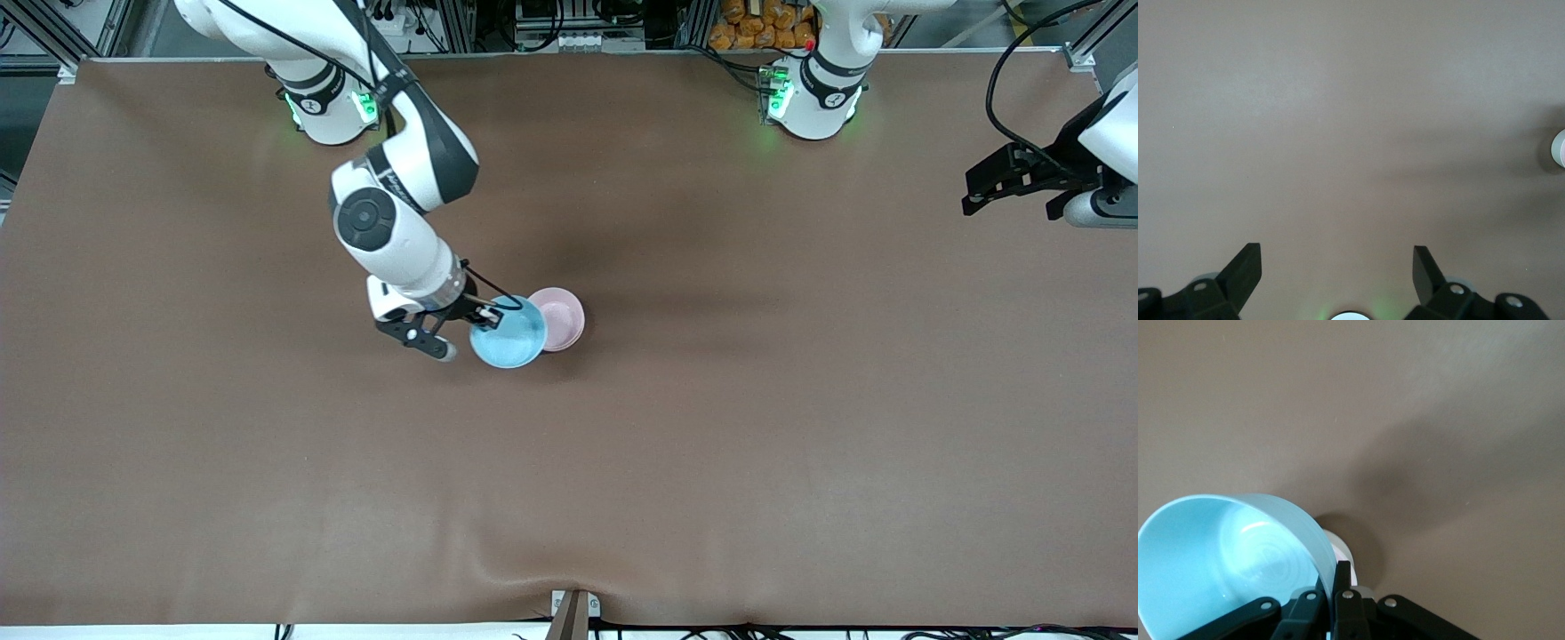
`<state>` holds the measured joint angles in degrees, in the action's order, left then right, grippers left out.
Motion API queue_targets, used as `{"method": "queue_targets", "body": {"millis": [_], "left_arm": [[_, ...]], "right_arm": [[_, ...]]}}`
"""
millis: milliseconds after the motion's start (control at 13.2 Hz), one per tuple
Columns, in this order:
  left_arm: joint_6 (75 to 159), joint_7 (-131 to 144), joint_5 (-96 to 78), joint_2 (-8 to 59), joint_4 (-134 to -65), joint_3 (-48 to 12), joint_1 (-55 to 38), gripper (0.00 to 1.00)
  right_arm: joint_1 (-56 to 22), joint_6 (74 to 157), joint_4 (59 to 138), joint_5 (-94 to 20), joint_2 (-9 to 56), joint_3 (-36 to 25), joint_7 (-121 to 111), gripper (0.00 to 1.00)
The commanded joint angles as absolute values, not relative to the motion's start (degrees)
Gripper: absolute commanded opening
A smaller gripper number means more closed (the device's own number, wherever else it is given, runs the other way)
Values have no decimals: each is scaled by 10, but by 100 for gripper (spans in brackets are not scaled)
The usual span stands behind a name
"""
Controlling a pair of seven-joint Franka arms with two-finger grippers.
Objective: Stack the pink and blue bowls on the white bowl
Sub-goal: 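Carry the blue bowl with the right gripper over the pink bowl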
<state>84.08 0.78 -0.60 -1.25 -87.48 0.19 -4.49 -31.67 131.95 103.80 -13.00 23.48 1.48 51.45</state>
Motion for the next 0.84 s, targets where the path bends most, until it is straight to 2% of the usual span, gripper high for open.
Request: {"method": "queue_targets", "body": {"millis": [0, 380, 532, 759], "left_arm": [[844, 8, 0, -18, -878, 6, -48, 100], [842, 25, 0, -18, -878, 9, -48, 100], [841, 34, 1, -17, -878, 8, -48, 100], [840, 37, 2, -17, -878, 8, -48, 100]], "right_arm": [[-348, 1320, 1039, -149, 241, 11, 527, 0], [-373, 1330, 1081, -187, 241, 11, 529, 0], [-381, 1374, 1111, -189, 245, 11, 529, 0], [-401, 1425, 1114, -224, 264, 11, 529, 0]]}}
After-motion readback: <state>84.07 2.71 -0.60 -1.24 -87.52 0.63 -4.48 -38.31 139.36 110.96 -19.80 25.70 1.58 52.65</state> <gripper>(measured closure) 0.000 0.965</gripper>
